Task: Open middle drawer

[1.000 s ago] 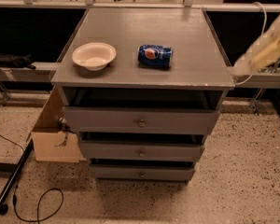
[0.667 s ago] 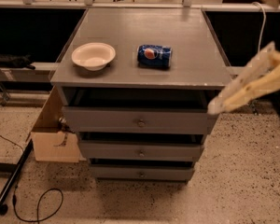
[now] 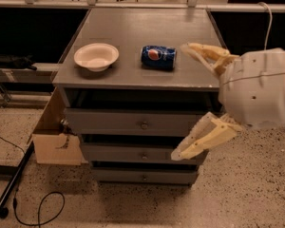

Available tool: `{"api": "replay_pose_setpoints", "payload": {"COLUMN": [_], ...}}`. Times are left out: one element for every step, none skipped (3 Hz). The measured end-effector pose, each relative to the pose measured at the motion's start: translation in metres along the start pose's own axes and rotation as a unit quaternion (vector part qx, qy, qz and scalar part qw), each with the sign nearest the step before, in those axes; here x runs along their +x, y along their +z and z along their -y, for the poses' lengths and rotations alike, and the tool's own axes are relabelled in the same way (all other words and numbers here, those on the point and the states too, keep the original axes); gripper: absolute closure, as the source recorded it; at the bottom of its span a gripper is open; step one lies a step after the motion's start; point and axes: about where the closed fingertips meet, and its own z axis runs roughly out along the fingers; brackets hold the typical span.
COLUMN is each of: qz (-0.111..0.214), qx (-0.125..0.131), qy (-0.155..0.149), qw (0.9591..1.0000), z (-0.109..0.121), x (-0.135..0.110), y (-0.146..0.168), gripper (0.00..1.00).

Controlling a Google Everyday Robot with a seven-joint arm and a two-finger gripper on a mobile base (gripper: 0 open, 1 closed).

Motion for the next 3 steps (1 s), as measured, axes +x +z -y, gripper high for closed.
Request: {"api": "replay_pose_setpoints", "payload": {"qz": [-0.046, -0.063, -0.064], "qx": [-0.021, -0.008, -0.005], "qy": [-0.004, 0.012, 0.017], "qw": [0.9987, 0.9979, 0.9978], "z": [0.004, 0.011, 0.012], "x": [0.036, 0.064, 0.069], "y": [0.021, 0.018, 0.018], "gripper": [0.0, 0.0, 0.0]}}
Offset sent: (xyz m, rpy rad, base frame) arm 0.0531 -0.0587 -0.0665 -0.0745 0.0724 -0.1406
